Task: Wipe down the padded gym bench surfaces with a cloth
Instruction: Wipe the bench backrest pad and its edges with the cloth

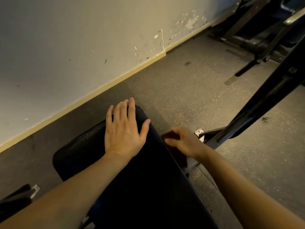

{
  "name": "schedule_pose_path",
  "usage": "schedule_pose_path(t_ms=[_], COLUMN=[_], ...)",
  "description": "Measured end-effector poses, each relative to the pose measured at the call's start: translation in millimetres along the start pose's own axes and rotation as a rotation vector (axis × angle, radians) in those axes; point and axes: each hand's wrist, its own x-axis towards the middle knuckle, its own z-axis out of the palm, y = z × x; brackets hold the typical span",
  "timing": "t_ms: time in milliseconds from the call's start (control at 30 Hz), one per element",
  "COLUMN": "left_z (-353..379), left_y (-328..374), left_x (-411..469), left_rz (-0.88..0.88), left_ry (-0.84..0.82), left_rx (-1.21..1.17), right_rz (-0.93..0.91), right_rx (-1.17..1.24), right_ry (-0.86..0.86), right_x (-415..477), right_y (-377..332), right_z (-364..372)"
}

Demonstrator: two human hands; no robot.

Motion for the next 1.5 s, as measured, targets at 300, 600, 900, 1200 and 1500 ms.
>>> schedule_pose_path(t_ms=[300, 600, 900, 1200, 1500], left_z=[4.5, 2.0, 3.8, 6.9, 7.2], left_y=[-5.2, -8.2, -11.0, -12.6, -11.5], left_x=[-1.6, -0.7, 1.5, 3.6, 2.3], left_rz=[0.027, 0.049, 0.07, 0.087, 0.08], left_ry=[0.035, -0.009, -0.045, -0.056, -0.035], left_rx=[-0.021, -0.06, -0.101, -0.129, -0.116], right_rz=[-0.091, -0.004, -0.17, -0.045, -0.112], right_rx=[0.164, 0.114, 0.213, 0.04, 0.194], right_ry=[0.155, 0.164, 0.325, 0.227, 0.259], right_x=[15.0, -10.6, 59.5, 19.9, 56.3], right_y=[-33.6, -14.5, -84.6, -37.9, -79.5], right_z=[10.6, 13.1, 22.4, 15.0, 18.2])
